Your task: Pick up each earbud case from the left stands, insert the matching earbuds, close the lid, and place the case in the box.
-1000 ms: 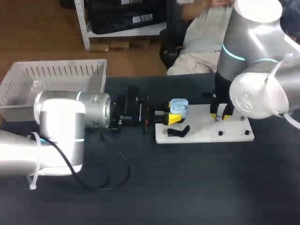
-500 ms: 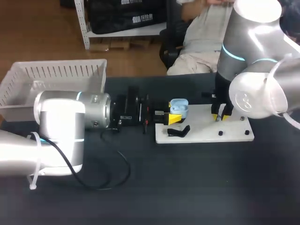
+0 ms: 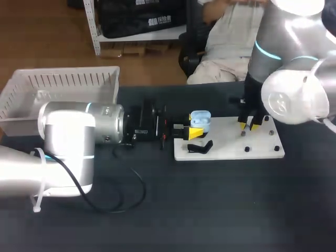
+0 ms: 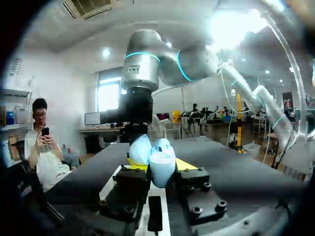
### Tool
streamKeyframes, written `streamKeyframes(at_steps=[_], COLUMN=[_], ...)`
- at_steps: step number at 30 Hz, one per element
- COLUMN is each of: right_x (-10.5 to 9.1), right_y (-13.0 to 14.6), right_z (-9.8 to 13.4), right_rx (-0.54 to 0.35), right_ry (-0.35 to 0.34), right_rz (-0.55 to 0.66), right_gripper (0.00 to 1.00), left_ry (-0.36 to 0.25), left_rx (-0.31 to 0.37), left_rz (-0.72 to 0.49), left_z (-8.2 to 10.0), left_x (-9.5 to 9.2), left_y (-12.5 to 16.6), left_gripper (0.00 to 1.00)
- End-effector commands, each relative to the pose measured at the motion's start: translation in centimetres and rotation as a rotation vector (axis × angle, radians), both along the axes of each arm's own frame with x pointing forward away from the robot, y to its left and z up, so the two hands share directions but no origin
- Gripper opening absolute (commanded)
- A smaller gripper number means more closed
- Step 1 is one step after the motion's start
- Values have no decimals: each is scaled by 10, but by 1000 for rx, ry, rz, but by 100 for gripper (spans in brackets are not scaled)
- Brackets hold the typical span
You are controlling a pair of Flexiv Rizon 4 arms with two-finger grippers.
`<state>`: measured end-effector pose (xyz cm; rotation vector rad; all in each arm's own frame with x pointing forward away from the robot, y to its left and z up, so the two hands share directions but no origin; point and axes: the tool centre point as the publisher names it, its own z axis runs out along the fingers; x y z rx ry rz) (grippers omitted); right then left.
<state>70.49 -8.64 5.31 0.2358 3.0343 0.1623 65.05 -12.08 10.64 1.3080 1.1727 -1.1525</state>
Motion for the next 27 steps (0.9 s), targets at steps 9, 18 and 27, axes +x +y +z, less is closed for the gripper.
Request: streamKeyframes(at_steps=[9, 18, 27], right_x=[-27, -41, -57], right_y=[-5, 14, 55], right_z=[75, 135, 162], right_rx=[46, 67, 53], right_ry=[-18, -34, -31], right_rz=[50, 146, 250], right_gripper=[0, 0, 0], left_ry=[-2, -2, -2], left_rx=[-4, -4, -4], left_rz=[-1, -1, -1], left_z=[-1, -1, -1], left_x=[1, 1, 1], left_y=[0, 0, 0], left_gripper=[0, 0, 0])
